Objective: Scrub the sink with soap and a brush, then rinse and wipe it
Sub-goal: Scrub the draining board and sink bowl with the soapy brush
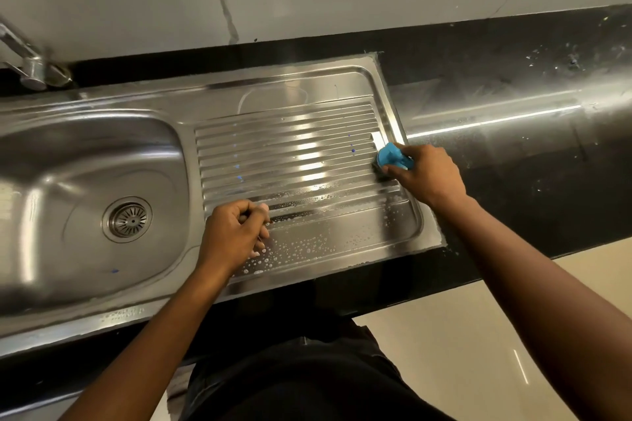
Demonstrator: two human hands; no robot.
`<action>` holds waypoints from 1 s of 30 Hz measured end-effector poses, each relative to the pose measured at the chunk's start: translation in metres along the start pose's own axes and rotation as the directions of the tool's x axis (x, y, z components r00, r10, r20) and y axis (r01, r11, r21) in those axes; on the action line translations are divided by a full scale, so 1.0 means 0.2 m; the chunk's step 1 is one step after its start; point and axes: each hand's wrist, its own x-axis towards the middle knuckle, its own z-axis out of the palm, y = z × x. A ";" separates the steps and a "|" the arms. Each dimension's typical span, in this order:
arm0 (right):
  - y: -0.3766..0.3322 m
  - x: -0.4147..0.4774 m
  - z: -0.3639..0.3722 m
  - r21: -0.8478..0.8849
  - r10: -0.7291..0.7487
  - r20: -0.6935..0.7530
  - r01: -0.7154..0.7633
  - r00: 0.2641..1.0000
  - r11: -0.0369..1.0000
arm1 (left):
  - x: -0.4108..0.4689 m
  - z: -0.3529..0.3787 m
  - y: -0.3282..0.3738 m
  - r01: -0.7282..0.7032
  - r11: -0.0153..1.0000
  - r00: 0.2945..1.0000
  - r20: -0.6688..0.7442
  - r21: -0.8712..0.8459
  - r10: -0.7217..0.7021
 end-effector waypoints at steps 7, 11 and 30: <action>0.07 -0.04 0.00 0.079 -0.028 0.091 0.021 0.995 0.997 | -0.03 0.03 0.00 0.002 1.000 1.000 -0.021 0.004 -0.002; 0.17 -0.12 -0.02 0.052 -0.008 0.149 0.001 0.989 0.999 | -0.03 0.04 0.00 0.013 1.000 0.999 -0.031 -0.013 -0.014; -0.24 -0.01 0.21 0.119 -0.204 0.164 0.186 0.965 0.975 | -0.11 0.03 -0.03 0.027 0.999 0.994 -0.102 -0.047 -0.032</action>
